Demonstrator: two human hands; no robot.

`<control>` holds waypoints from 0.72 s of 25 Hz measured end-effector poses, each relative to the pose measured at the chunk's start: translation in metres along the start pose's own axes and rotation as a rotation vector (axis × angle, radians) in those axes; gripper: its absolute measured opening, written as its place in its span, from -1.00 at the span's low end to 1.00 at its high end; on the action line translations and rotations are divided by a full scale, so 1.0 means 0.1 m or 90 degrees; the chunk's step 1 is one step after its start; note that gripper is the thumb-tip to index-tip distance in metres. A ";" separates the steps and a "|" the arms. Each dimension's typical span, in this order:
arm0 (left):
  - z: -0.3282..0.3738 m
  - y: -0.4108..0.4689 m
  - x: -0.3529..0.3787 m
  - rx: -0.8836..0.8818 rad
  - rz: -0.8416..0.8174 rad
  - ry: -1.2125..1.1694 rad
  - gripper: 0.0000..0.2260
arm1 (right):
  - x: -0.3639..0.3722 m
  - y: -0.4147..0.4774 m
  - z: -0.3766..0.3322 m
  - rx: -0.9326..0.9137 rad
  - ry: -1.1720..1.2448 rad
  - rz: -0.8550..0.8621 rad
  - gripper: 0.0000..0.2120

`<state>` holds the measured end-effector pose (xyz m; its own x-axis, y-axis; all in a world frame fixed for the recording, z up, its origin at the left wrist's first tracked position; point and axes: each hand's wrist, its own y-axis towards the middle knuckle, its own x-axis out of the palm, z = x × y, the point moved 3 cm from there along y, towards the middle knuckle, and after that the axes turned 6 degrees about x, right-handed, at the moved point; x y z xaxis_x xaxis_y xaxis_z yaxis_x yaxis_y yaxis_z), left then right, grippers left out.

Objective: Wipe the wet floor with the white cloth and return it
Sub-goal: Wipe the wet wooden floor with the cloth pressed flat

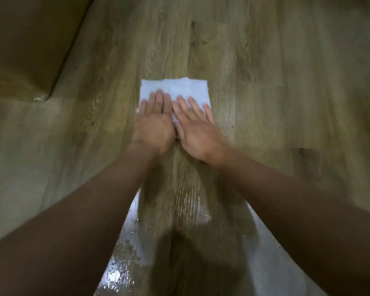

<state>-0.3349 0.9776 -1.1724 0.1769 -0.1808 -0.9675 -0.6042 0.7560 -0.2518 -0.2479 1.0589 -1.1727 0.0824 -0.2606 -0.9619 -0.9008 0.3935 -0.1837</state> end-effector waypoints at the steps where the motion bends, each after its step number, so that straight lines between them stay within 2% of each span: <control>1: 0.17 -0.18 0.05 0.040 0.010 0.002 -0.40 | 0.04 -0.31 0.09 0.005 0.003 0.018 -0.46; 4: 0.47 -0.31 0.12 0.098 0.010 0.041 -0.39 | 0.10 -0.68 0.31 0.023 -0.019 0.036 -0.45; 6: 0.44 -0.02 0.02 0.086 0.008 0.063 -0.40 | 0.02 -0.43 0.39 0.031 -0.043 0.028 -0.46; 10: 0.40 0.52 -0.20 0.041 -0.062 0.040 -0.42 | -0.22 0.26 0.52 0.029 -0.009 -0.041 -0.47; 12: 0.50 0.37 -0.20 0.023 -0.066 0.035 -0.44 | -0.22 0.09 0.50 0.056 -0.006 -0.050 -0.44; 16: 0.87 -0.31 0.02 0.094 -0.094 0.060 -0.37 | -0.08 -0.84 0.54 0.044 -0.021 -0.062 -0.44; 18: 0.93 -0.29 0.03 0.100 -0.081 0.077 -0.38 | -0.10 -0.87 0.66 0.045 -0.020 -0.076 -0.43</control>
<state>-0.2445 1.0133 -1.1659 0.1437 -0.3482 -0.9263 -0.4536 0.8088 -0.3744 -0.1426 1.0856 -1.1601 0.2023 -0.2819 -0.9379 -0.8517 0.4221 -0.3106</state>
